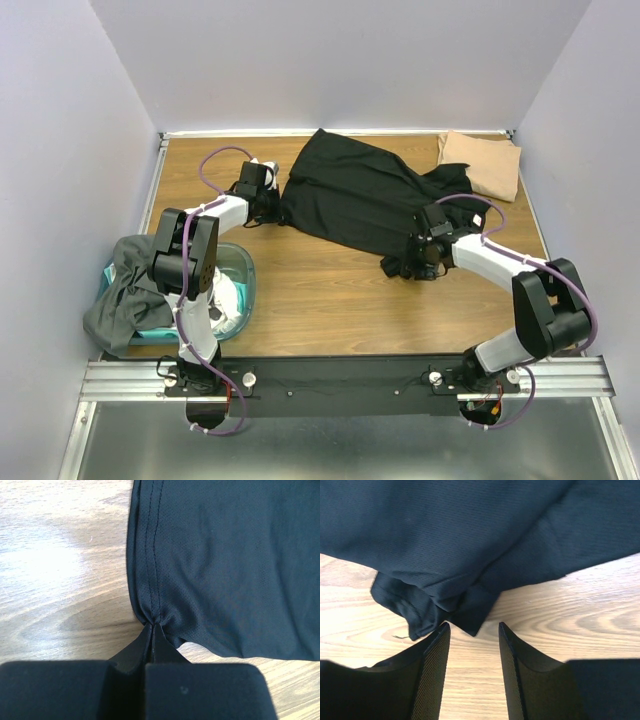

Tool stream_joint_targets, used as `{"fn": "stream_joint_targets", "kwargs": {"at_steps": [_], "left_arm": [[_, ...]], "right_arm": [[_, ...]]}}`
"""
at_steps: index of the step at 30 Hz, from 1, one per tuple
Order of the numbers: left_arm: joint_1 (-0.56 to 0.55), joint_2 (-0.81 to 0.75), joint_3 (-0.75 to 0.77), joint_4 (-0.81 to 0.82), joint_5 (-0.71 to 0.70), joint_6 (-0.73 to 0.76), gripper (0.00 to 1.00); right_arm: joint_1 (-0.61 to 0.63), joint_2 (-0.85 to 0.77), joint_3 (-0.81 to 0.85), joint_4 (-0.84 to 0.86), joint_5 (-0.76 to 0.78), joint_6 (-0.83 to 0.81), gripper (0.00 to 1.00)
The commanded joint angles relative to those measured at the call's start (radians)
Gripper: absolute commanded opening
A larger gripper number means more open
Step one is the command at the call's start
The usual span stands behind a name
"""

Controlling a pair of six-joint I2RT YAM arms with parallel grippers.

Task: Fold and stack the t-shirts
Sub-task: Flatten the tshirt out

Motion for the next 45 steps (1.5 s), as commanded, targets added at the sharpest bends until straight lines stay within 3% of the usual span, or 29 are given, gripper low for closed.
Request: {"fn": "stream_joint_targets", "kwargs": {"at_steps": [1,3,6,7,11,28,45], "left_arm": [[0.005,-0.019,-0.026,-0.022,0.023,0.016,0.00],[0.005,-0.019,-0.028,-0.020,0.023,0.016,0.00],[0.005,-0.022,-0.026,-0.020,0.026,0.015,0.00],[0.005,-0.022,-0.028,-0.020,0.024,0.018,0.00],[0.010,-0.029,-0.026,-0.026,0.020,0.018,0.00],[0.033,-0.186,-0.034,-0.118,-0.065,0.044,0.00],[0.037,-0.445,-0.147,-0.209,-0.125,0.025,0.00]], "right_arm": [[0.027,0.042,0.025,-0.015,0.061,0.020,0.48],[0.040,0.053,0.025,-0.015,0.076,0.026,0.45],[0.041,0.068,0.027,-0.027,0.091,0.037,0.32],[0.040,0.076,0.032,-0.030,0.101,0.040,0.22],[0.041,0.057,0.050,-0.111,0.131,0.042,0.01],[0.041,-0.295,0.016,-0.527,0.131,0.124,0.00],[0.041,-0.461,0.090,-0.810,0.131,0.212,0.00]]}}
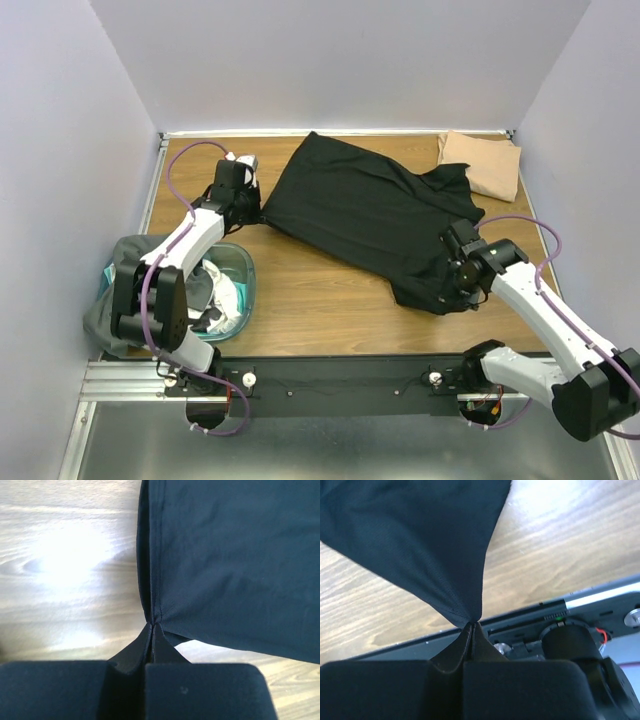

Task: Fold and stack the t-shirts
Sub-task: Flatten the tshirt out, then fold the tshirt

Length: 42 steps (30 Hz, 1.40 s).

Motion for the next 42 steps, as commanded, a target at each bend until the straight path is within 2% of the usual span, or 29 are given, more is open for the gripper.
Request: {"fn": "stream_joint_targets", "kwargs": {"at_steps": [1,5,11,16,26,32,42], "left_arm": [[0.006,-0.091,-0.034,-0.036,-0.026,-0.011,0.00],[0.006,-0.134,-0.088,-0.022,0.001,-0.031,0.00],[0.004,-0.150,-0.123,-0.007,0.031,-0.044,0.00],[0.004,-0.148,-0.113,0.004,0.057,-0.051,0.00],[0.004,-0.049,-0.011,0.021,0.101,-0.056,0.00],[0.004,0.045,0.102,0.018,0.124,-0.051,0.00],[0.004,0.203,0.288,0.001,0.159,-0.031,0.00]], "right_arm": [[0.008,-0.036,0.037,-0.100,0.019,0.040,0.00],[0.008,-0.062,0.034,-0.099,0.002,0.048,0.00],[0.008,-0.059,0.025,0.024,-0.059,0.074,0.00],[0.007,-0.024,0.066,0.090,-0.013,0.106,0.00],[0.006,0.097,0.169,0.145,0.176,0.088,0.00],[-0.007,0.166,0.222,0.162,0.281,0.055,0.00],[-0.145,0.292,0.299,0.284,0.291,-0.080,0.00]]}}
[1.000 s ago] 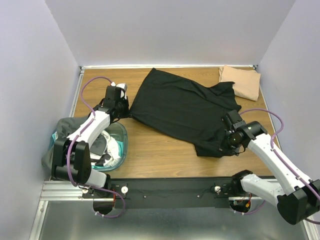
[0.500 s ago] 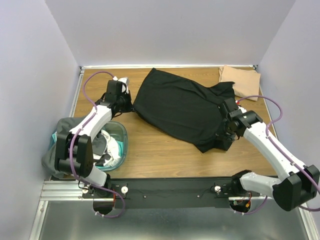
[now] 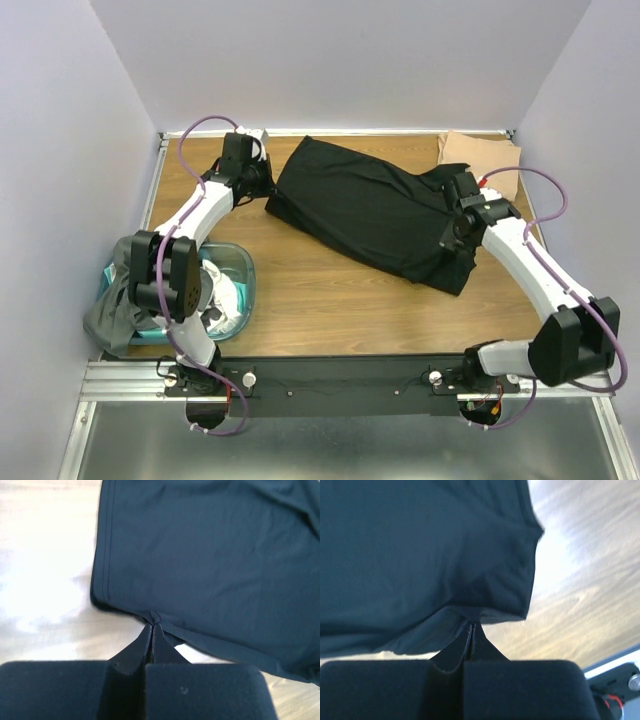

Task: Fold and stack the t-shirts
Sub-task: Fold the tshirt

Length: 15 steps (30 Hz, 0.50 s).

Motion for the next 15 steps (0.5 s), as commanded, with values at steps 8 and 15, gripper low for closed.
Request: {"fn": "stream_joint_targets", "kwargs": {"at_steps": [8,15], "left_arm": [[0.004,0.195,0.235,-0.007,0.084,0.008,0.00],[0.008,0.292,0.346,-0.025,0.080,0.001,0.00]], "right_arm": [[-0.142,0.134,0.106,0.141,0.041,-0.163,0.00],[-0.180,0.211,0.169,0.173,0.040,-0.196,0.00]]}}
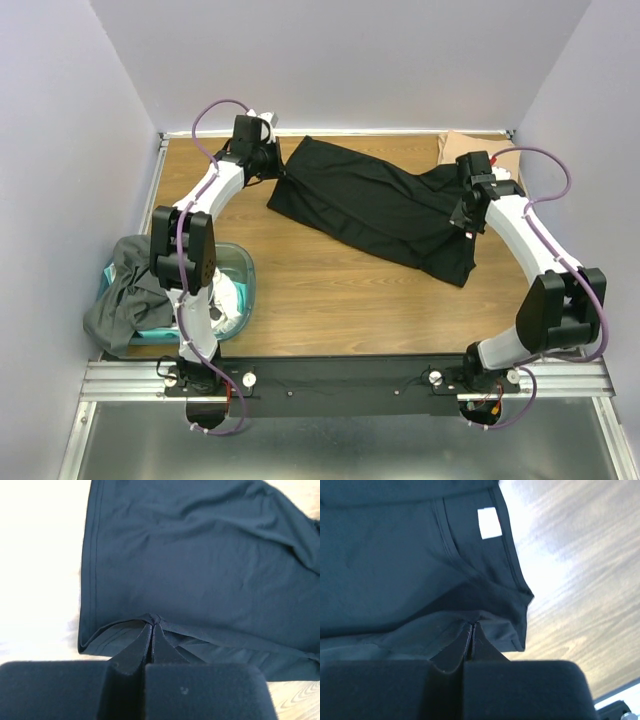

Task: Fold and stack the t-shirts
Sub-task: Fold the tshirt

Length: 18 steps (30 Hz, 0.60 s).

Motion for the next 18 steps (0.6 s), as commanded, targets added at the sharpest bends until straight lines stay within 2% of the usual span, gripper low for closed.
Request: {"fn": "stream_joint_targets", "kwargs": {"at_steps": [1,18], "left_arm": [[0.013,0.040,0.064,-0.011,0.019,-0.007,0.00],[0.059,0.132,0.095,0.009,0.013,-0.015,0.00]], "right_arm": [[-0.018,0.048,0.052,0.044,0.031,-0.040,0.00],[-0.055,0.171,0.157,0.078,0.055,-0.109,0.00]]}}
